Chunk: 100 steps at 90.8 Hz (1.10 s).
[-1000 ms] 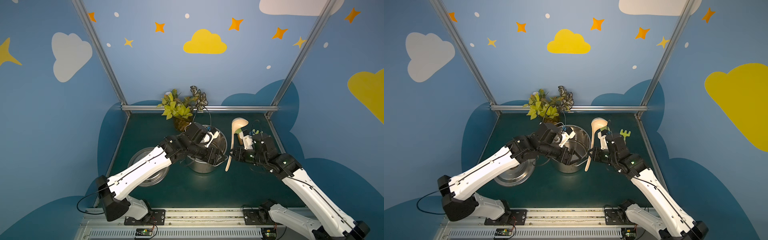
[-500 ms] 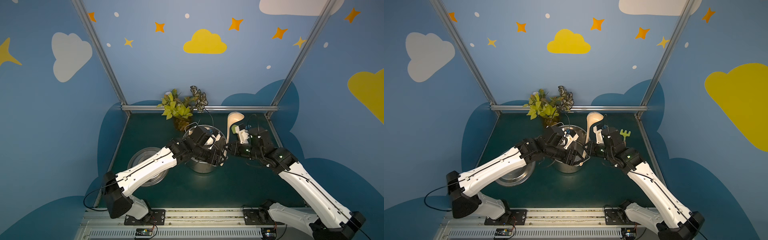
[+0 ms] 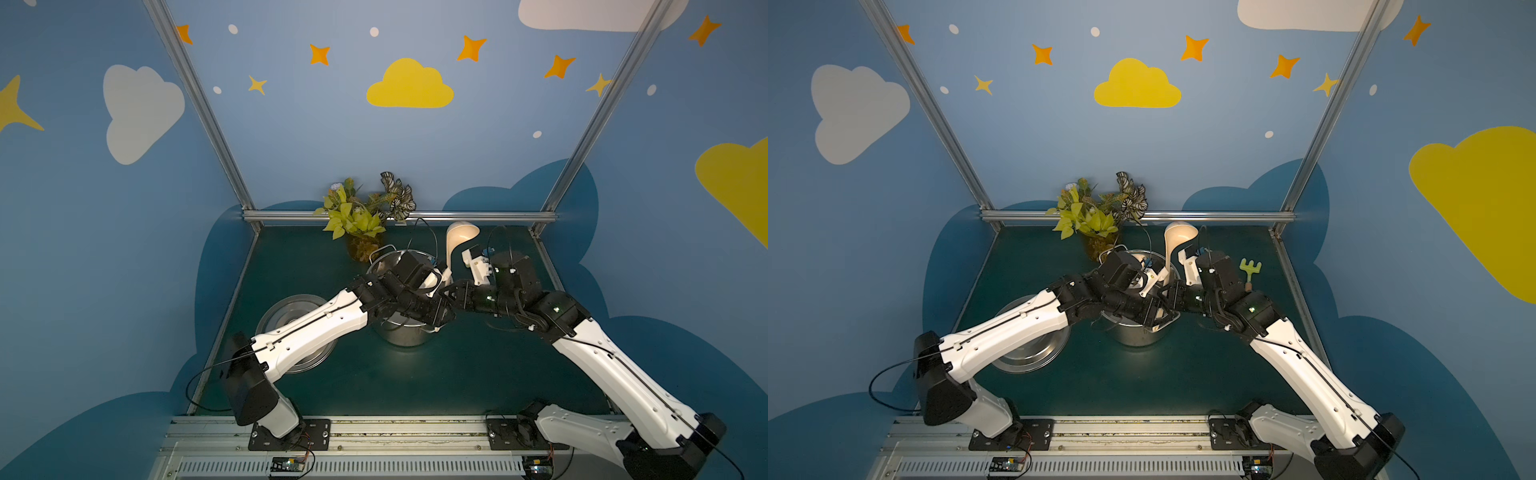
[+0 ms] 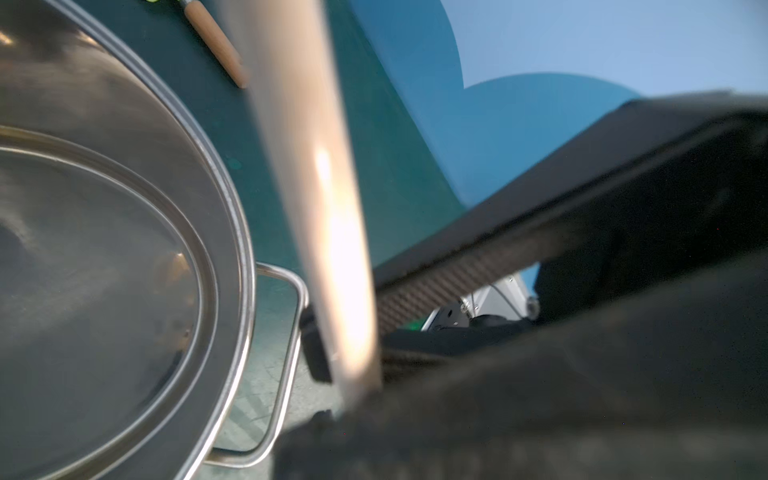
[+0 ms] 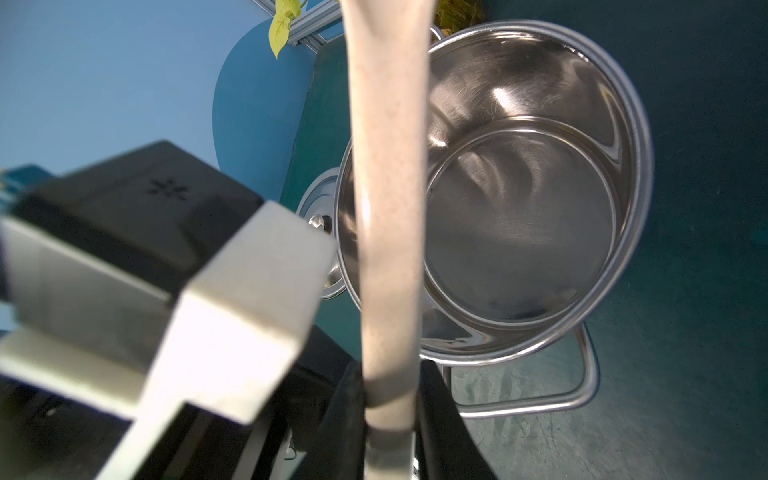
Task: Stir the soup with a spoon
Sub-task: Adjust the spoon.
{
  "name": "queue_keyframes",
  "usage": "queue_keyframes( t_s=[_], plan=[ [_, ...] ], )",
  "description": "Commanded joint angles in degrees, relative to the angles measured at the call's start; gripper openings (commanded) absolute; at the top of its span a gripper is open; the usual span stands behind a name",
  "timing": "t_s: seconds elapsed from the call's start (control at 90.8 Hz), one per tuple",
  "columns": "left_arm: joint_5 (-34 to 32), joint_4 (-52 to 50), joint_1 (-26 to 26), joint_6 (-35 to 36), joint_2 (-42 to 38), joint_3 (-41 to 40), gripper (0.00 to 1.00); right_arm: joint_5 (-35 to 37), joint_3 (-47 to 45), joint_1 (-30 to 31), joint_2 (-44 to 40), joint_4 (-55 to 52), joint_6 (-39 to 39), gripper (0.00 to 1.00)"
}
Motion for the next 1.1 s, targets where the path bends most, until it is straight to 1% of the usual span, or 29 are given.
queue_keyframes(
  t_s=[0.0,0.055,0.242,0.319,0.418,0.573,0.639,0.694,0.749,0.782,0.859,0.892,0.947,1.002,1.09],
  plan=[
    [0.37,1.74,0.16,0.49,-0.17,1.24,0.29,-0.76,1.78,0.65,-0.71,-0.12,-0.83,0.0],
    [0.46,2.54,0.3,0.11,-0.37,0.77,0.23,-0.77,1.63,0.8,-0.71,-0.32,-1.03,0.0],
    [2.08,6.44,1.11,-1.79,-1.79,-1.72,0.09,-1.03,1.49,1.02,-0.8,-0.86,-1.73,0.0],
    [2.94,7.25,1.41,-2.19,-1.97,-2.36,0.09,-1.16,1.36,1.11,-0.97,-1.06,-1.96,0.0],
    [3.19,7.99,1.68,-2.8,-2.39,-3.07,0.12,-1.29,1.23,1.18,-1.21,-1.29,-2.17,0.0],
    [6.6,11.74,2.42,-4.51,-2.65,-5.12,0.12,-1.24,1.23,1.2,-1.82,-1.8,-2.27,0.0],
    [6.83,13.63,2.61,-5.75,-3.0,-6.2,0.09,-0.8,1.31,1.13,-2.37,-1.91,-2.19,0.0],
    [6.61,14.7,2.76,-7.07,-3.41,-6.98,0.03,-0.24,1.32,1.04,-3.04,-2.24,-2.33,0.01],
    [6.07,15.9,3.23,-8.8,-3.95,-8.04,0.03,1.31,0.96,0.8,-4.34,-2.27,-2.57,0.2],
    [5.76,16.7,3.48,-9.78,-4.48,-8.83,0.03,2.57,0.56,0.6,-5.69,-2.24,-2.13,0.29],
    [3.75,18.3,4.09,-12.8,-6.23,-10.84,0.03,6.4,-0.94,0.01,-9.37,-1.65,-0.37,0.53],
    [2.69,19.38,4.51,-14.83,-7.22,-12.33,0.03,7.17,-1.75,-0.53,-10.84,-1.29,0.83,0.6],
    [0.92,22.71,5.27,-19.04,-9.17,-15.32,0.03,7.28,-3.81,-1.37,-13.49,0.25,3.41,0.69],
    [-0.95,26.35,5.78,-23.76,-10.97,-18.37,0.03,5.49,-6.86,-2.08,-15.78,3.81,6.85,0.74],
    [-3.4,31.47,5.93,-29.18,-12.29,-21.64,0.03,0.65,-15.06,-2.27,-19.03,17.12,15.49,0.78]
  ],
)
